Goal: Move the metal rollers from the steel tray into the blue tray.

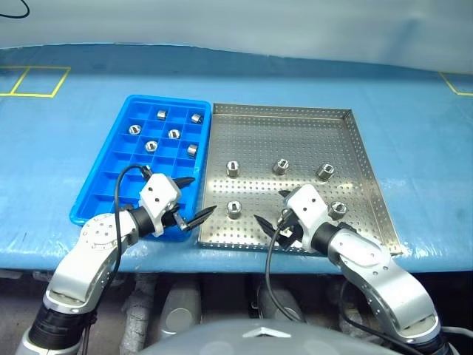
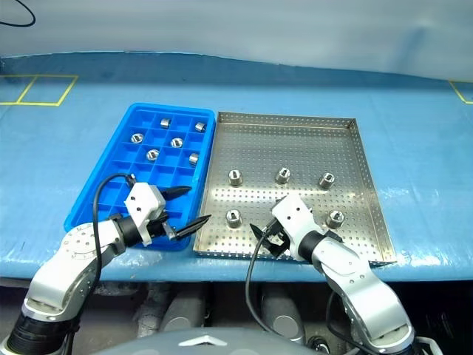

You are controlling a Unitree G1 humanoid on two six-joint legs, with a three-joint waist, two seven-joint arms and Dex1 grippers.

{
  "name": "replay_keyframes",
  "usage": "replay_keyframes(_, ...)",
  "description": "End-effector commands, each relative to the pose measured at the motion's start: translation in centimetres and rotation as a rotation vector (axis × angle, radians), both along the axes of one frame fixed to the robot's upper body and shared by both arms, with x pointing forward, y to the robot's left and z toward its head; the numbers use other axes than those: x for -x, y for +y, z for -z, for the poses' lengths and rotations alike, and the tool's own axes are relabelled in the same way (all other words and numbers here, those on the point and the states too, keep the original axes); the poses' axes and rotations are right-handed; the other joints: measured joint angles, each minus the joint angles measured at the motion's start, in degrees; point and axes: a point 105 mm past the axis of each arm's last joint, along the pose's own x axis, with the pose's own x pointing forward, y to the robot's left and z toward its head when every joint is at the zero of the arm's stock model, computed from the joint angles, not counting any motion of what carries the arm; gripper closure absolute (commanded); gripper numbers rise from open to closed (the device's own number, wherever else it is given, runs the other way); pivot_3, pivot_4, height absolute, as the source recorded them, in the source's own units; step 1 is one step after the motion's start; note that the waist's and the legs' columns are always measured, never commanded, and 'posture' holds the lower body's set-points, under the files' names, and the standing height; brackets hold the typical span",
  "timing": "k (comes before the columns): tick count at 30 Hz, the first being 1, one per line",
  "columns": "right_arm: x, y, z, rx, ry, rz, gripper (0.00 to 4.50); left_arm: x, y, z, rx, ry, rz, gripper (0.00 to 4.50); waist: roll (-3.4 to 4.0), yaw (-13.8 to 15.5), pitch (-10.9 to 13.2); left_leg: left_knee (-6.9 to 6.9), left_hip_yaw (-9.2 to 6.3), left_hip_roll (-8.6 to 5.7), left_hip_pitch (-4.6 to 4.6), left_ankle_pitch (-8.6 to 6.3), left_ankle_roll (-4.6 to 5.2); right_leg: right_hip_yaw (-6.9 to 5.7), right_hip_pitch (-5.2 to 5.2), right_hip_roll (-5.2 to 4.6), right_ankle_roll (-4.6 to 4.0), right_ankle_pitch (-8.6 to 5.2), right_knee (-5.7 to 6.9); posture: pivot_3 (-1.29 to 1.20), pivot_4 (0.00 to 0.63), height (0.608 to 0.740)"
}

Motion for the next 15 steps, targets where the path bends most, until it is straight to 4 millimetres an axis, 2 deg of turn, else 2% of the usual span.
replay_keyframes(1,-0.2,0.2,-0.7,-0.001,-0.038,-0.008,0.00,0.1,-0.2,-0.5,0.012,-0.021,0.020,0.03,0.00,0.0,0.0,0.00,0.00,0.00,0.00,0.00,0.00,0.00,0.00,0.00,0.00,0.00,0.00,0.05,0.150,0.740)
replay_keyframes(10,-0.1,0.3,-0.7,-0.007,-0.033,-0.010,0.00,-0.1,-0.2,-0.3,0.017,-0.002,0.012,0.03,0.00,0.0,0.0,0.00,0.00,0.00,0.00,0.00,0.00,0.00,0.00,0.00,0.00,0.00,0.00,0.05,0.150,0.740)
replay_keyframes(12,-0.1,0.4,-0.7,-0.010,-0.034,-0.009,0.00,-1.3,-0.1,-1.1,0.054,-0.015,-0.037,0.03,0.00,0.0,0.0,0.00,0.00,0.00,0.01,0.00,0.00,0.00,0.01,0.00,0.00,0.00,0.00,0.05,0.150,0.740)
replay_keyframes(15,-0.2,0.5,-0.7,-0.012,-0.037,-0.010,0.00,-4.7,-0.2,-3.1,0.089,-0.068,-0.142,0.03,-0.03,0.4,0.0,0.10,-0.09,-0.02,-0.01,0.01,0.02,-0.08,0.07,0.01,0.02,0.01,0.02,0.04,0.150,0.740)
